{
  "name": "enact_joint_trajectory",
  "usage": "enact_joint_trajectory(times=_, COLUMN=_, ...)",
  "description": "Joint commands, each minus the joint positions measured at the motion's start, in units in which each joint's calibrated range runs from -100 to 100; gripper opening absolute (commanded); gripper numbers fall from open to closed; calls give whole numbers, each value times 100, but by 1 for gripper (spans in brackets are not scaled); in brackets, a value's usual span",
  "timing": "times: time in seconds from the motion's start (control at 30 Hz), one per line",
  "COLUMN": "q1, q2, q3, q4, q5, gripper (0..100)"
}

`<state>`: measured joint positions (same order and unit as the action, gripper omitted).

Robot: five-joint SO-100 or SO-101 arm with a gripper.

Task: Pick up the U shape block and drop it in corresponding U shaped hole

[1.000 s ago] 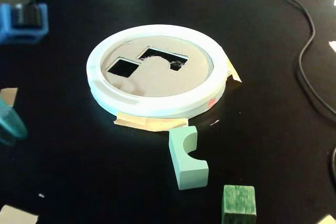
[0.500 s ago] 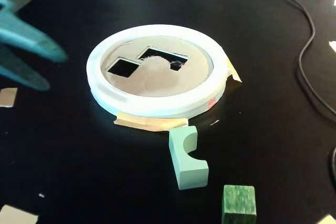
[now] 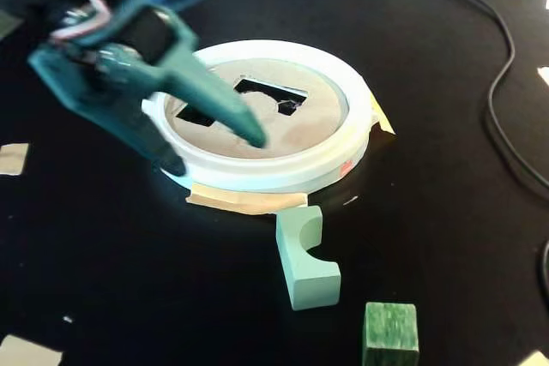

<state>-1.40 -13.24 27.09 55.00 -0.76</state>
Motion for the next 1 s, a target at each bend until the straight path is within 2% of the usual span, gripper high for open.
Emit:
enact_joint_trajectory(times=0.0, q1=-110, q2=1123, q3=-1479, q4=296, q5=308, gripper=76)
enact_joint_trajectory(times=0.4, q1=-622, q2=3586, q3=-3984, q4=1380, q5=537, gripper=76)
enact_joint_trajectory(times=0.9, q1=-484, q2=4875, q3=-4767, q4=1470, q5=542, gripper=76)
enact_joint_trajectory(times=0.97, q1=-447, q2=4875, q3=-4767, q4=1470, q5=542, gripper=72)
